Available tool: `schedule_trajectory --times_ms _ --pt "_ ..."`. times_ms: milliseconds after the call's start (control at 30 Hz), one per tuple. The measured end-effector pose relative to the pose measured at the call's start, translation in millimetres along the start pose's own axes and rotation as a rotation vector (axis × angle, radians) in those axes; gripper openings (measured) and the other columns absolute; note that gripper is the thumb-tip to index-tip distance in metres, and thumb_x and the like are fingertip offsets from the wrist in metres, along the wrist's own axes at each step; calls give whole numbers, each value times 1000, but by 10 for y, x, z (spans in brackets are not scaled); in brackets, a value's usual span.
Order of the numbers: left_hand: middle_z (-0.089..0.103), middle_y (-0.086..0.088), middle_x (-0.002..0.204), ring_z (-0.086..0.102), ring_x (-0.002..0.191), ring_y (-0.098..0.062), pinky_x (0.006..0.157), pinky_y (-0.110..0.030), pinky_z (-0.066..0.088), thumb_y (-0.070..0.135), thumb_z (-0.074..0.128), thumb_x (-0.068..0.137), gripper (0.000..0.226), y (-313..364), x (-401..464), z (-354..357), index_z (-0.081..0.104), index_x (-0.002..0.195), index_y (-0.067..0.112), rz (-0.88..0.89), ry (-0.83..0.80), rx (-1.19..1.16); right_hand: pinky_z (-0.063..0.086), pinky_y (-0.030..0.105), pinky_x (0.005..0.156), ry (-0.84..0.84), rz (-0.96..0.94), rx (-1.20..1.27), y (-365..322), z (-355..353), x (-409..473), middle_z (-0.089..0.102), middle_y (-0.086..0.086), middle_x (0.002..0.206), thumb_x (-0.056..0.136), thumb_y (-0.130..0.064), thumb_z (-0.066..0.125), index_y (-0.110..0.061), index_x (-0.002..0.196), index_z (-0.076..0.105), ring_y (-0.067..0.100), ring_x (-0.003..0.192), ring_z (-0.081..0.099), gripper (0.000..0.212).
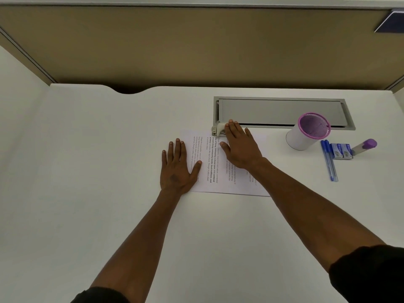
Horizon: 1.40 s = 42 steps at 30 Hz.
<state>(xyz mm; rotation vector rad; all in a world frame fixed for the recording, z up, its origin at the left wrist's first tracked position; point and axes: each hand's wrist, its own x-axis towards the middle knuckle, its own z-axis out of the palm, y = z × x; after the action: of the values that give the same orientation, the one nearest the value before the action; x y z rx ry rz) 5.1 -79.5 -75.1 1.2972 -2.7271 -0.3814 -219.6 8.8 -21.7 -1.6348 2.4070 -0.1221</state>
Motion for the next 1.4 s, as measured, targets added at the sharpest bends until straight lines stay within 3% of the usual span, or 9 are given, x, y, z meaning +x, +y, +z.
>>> schedule_trajectory --times_ms 300,533,833,967,1100,1200,1333,1400 --pt "-4 -2 168 -7 155 -22 126 -47 2 72 20 95 88 3 2 16 -6 159 17 0 6 -1 6 43 122 -52 -21 -46 23 -74 62 3 7 163 101 -51 26 -11 154 9 21 151 1 69" --pt "-4 -3 168 -6 155 -23 126 -47 2 72 20 95 88 3 11 35 -6 159 17 -3 8 4 3 53 120 -63 -35 -125 60 -87 127 9 7 163 100 -54 22 -12 153 14 20 150 5 69" --pt "-4 -2 168 -7 155 -21 126 -47 2 72 18 95 88 -3 15 44 -6 159 17 -3 19 1 4 58 117 -60 -16 -120 75 -98 280 32 6 156 99 -56 23 -16 147 33 22 148 20 63" --pt "-5 -1 168 -9 155 -20 126 -47 2 73 17 95 88 3 2 23 -7 159 18 -1 9 -3 1 60 116 -145 -24 -128 69 -192 263 23 4 160 98 -57 22 -18 151 26 22 148 19 66" --pt "-4 -2 168 -8 155 -21 126 -47 3 73 16 94 88 12 -5 -6 -7 159 17 -5 4 -3 10 59 117 -182 -65 -186 55 -343 230 18 6 161 100 -52 27 -18 151 24 24 147 21 61" --pt "-2 -3 168 -7 155 -21 126 -47 3 73 16 94 89 19 -14 -24 -5 159 16 -4 6 -3 15 59 116 -134 -48 -132 -15 -399 180 26 7 159 100 -47 32 -18 148 32 25 145 25 56" --pt "-2 -3 168 -7 155 -21 126 -46 1 72 18 94 89 26 -30 -53 -5 159 16 -1 -9 -3 9 62 114 37 28 35 14 -442 54 34 6 154 100 -44 38 -19 144 39 25 146 23 51" --pt "-4 -2 168 -8 155 -21 126 -46 0 72 19 95 89 25 -33 -65 -6 159 16 -1 -20 -8 23 55 115 213 182 226 67 -442 -39 43 9 148 99 -40 43 -16 143 42 27 140 34 50"
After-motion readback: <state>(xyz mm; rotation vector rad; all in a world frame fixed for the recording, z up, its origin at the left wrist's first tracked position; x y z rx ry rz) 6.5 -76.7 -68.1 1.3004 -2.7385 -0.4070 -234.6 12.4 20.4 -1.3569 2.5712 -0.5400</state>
